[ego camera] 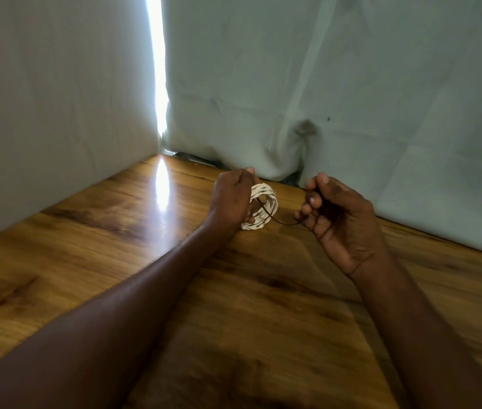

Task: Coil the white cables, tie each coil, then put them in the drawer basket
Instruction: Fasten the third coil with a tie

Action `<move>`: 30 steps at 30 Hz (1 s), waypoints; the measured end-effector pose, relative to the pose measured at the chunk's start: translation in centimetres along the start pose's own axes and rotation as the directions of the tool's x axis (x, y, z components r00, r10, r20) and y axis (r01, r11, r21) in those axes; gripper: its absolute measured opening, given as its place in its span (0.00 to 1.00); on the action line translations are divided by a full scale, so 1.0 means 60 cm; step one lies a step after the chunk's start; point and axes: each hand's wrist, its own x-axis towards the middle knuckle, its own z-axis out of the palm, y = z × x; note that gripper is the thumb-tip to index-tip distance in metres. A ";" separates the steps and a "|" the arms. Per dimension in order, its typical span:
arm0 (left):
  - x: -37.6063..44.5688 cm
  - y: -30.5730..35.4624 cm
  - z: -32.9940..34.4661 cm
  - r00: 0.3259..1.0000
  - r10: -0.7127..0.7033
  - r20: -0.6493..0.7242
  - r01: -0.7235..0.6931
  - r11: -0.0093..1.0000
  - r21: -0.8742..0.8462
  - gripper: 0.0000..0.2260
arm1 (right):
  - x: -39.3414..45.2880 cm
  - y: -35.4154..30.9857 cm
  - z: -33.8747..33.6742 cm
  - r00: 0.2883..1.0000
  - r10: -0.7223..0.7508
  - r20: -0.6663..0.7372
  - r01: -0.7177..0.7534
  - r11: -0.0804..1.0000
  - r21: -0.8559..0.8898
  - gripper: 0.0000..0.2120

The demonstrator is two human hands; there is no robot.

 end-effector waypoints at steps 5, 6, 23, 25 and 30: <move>-0.006 0.006 0.006 0.997 0.045 0.059 -0.045 0.999 -0.007 0.18 | 0.004 0.018 0.015 0.991 0.011 -0.136 -0.026 0.994 -0.107 0.11; -0.007 0.007 0.007 0.996 0.043 0.074 -0.042 0.999 -0.021 0.18 | 0.004 0.021 0.015 0.989 0.017 -0.148 -0.035 0.992 -0.120 0.12; 0.012 -0.006 0.006 0.999 -0.004 -0.045 0.006 0.998 0.063 0.27 | 0.013 0.044 0.001 0.953 0.009 -0.303 -0.087 0.965 -0.246 0.08; 0.006 -0.002 0.015 0.999 0.038 -0.012 -0.037 0.998 0.055 0.22 | 0.011 0.054 0.005 0.954 -0.033 -0.297 -0.081 0.927 -0.366 0.07; 0.002 -0.005 0.021 0.999 0.028 -0.040 -0.027 0.999 0.028 0.10 | 0.009 0.075 0.016 0.961 -0.121 -0.250 -0.012 0.881 -0.473 0.05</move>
